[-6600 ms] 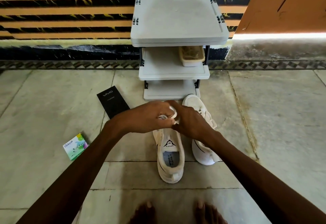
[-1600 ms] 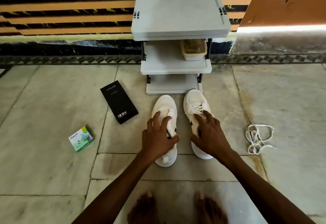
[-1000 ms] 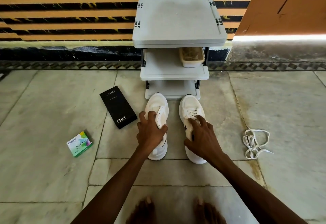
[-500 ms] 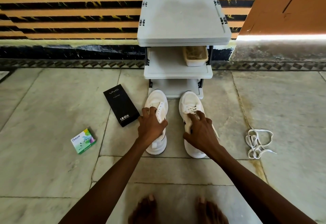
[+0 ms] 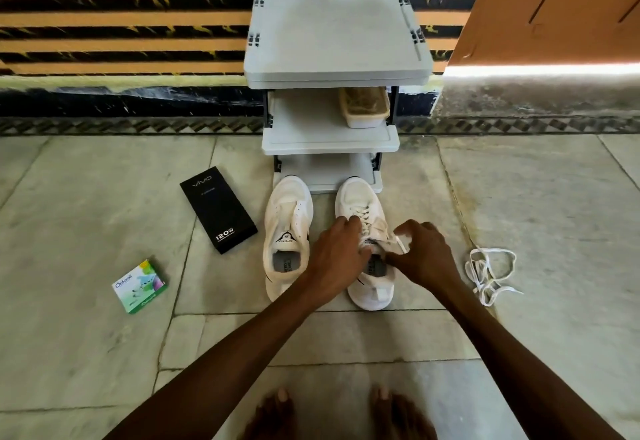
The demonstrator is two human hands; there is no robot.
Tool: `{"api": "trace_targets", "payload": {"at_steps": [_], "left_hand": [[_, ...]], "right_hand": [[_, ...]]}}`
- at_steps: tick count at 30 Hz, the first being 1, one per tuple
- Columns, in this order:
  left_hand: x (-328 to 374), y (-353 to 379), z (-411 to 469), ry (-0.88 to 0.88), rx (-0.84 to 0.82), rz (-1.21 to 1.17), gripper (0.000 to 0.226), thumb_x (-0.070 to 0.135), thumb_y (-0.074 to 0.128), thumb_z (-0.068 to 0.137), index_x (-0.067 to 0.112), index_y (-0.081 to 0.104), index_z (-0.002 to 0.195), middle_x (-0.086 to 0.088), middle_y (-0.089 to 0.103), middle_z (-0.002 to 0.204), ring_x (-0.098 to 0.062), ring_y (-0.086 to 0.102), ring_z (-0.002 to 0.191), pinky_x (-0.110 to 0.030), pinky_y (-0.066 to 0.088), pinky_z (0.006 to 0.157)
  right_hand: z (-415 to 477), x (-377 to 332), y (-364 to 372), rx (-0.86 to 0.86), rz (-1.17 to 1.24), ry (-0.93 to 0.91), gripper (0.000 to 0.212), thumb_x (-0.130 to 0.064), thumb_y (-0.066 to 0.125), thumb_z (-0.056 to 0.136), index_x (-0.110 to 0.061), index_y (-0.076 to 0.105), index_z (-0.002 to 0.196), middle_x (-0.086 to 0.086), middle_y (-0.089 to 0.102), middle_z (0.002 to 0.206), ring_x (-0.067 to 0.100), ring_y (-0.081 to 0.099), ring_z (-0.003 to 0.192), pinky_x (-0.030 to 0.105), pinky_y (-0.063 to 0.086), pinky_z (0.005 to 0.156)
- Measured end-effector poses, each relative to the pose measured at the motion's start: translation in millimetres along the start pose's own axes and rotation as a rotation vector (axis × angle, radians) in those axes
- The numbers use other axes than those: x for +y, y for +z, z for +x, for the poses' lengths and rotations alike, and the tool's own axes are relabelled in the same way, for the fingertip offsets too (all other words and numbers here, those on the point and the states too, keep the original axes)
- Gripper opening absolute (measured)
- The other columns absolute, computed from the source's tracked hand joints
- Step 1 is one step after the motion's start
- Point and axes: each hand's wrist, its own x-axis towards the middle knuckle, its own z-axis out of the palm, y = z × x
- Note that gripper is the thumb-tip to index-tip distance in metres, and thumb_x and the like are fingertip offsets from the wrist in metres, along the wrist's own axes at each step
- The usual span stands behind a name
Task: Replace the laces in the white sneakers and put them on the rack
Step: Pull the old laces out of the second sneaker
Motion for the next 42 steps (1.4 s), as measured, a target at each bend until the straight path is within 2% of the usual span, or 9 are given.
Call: {"api": "trace_targets", "payload": {"at_steps": [4, 10, 17, 23, 27, 34, 36, 39, 42], "left_hand": [[-1, 6, 7, 0.029, 0.065, -0.003, 0.03, 0.017, 0.062, 0.088, 0.015, 0.053, 0.116, -0.008, 0.064, 0.108, -0.027, 0.063, 0.095, -0.039, 0.053, 0.078], [-4, 12, 1, 0.072, 0.191, -0.098, 0.011, 0.022, 0.067, 0.09, 0.015, 0.065, 0.098, -0.001, 0.067, 0.097, -0.017, 0.063, 0.081, -0.032, 0.053, 0.07], [-8, 26, -2, 0.033, 0.331, -0.231, 0.008, 0.021, 0.072, 0.087, 0.015, 0.071, 0.092, 0.005, 0.063, 0.094, -0.002, 0.051, 0.075, -0.002, 0.033, 0.063], [-12, 25, 9, -0.099, 0.054, -0.389, 0.009, 0.015, 0.061, 0.094, 0.007, 0.064, 0.091, 0.001, 0.048, 0.099, -0.017, 0.057, 0.088, -0.019, 0.038, 0.071], [0, 0, 12, -0.245, -0.22, -0.669, 0.034, 0.025, 0.041, 0.104, 0.017, 0.053, 0.074, 0.0, 0.049, 0.082, -0.013, 0.049, 0.074, -0.024, 0.035, 0.069], [16, -64, 17, -0.229, -0.021, -1.24, 0.052, 0.04, 0.027, 0.106, 0.014, 0.046, 0.065, 0.002, 0.05, 0.056, -0.018, 0.056, 0.064, -0.041, 0.044, 0.084], [9, -72, 20, -0.265, 0.047, -0.958, 0.049, 0.046, 0.034, 0.104, 0.015, 0.047, 0.068, 0.002, 0.044, 0.054, -0.019, 0.051, 0.054, -0.039, 0.047, 0.074], [-1, -70, 19, -0.244, -0.057, -0.021, 0.039, 0.054, 0.039, 0.099, 0.019, 0.055, 0.092, -0.004, 0.062, 0.087, -0.025, 0.058, 0.08, -0.032, 0.043, 0.072], [-7, -50, 12, -0.27, -0.126, 0.229, 0.045, 0.051, 0.041, 0.099, 0.016, 0.045, 0.126, -0.012, 0.06, 0.12, -0.034, 0.058, 0.108, -0.041, 0.045, 0.083]], "right_hand": [[-4, 0, 10, 0.04, 0.042, -0.049, 0.028, -0.029, 0.079, 0.077, -0.019, 0.066, 0.099, -0.008, 0.065, 0.08, 0.017, 0.067, 0.082, 0.028, 0.049, 0.069], [-7, 0, 21, 0.196, 0.21, -0.17, 0.021, -0.026, 0.075, 0.082, -0.024, 0.067, 0.102, -0.009, 0.07, 0.09, 0.008, 0.067, 0.077, 0.032, 0.055, 0.07], [-7, -5, 30, 0.233, 0.333, -0.153, 0.043, -0.009, 0.071, 0.083, -0.024, 0.056, 0.121, -0.005, 0.074, 0.098, 0.012, 0.069, 0.089, 0.037, 0.057, 0.078], [-3, -7, 31, 0.304, 0.4, -0.195, 0.038, -0.01, 0.07, 0.083, -0.023, 0.058, 0.116, -0.012, 0.07, 0.083, 0.003, 0.065, 0.076, 0.027, 0.052, 0.069], [1, -9, 29, 0.345, 0.334, -0.217, 0.028, -0.011, 0.06, 0.089, -0.023, 0.058, 0.114, -0.01, 0.065, 0.092, 0.007, 0.06, 0.075, 0.022, 0.044, 0.063], [16, -3, 15, 0.401, 0.279, -0.084, 0.016, -0.013, 0.057, 0.089, -0.019, 0.066, 0.101, -0.004, 0.068, 0.092, 0.012, 0.062, 0.073, 0.028, 0.043, 0.066], [18, 1, 11, 0.452, 0.299, -0.016, 0.016, -0.016, 0.058, 0.091, -0.017, 0.063, 0.107, -0.002, 0.067, 0.091, 0.015, 0.063, 0.075, 0.029, 0.043, 0.069], [19, 6, 3, 0.342, 0.314, 0.095, 0.031, -0.013, 0.06, 0.086, -0.014, 0.057, 0.117, 0.002, 0.066, 0.1, 0.02, 0.063, 0.087, 0.035, 0.048, 0.079], [16, 6, -2, 0.087, 0.344, 0.063, 0.028, -0.005, 0.062, 0.081, -0.018, 0.067, 0.105, 0.0, 0.068, 0.102, 0.018, 0.065, 0.093, 0.032, 0.051, 0.083]]}}
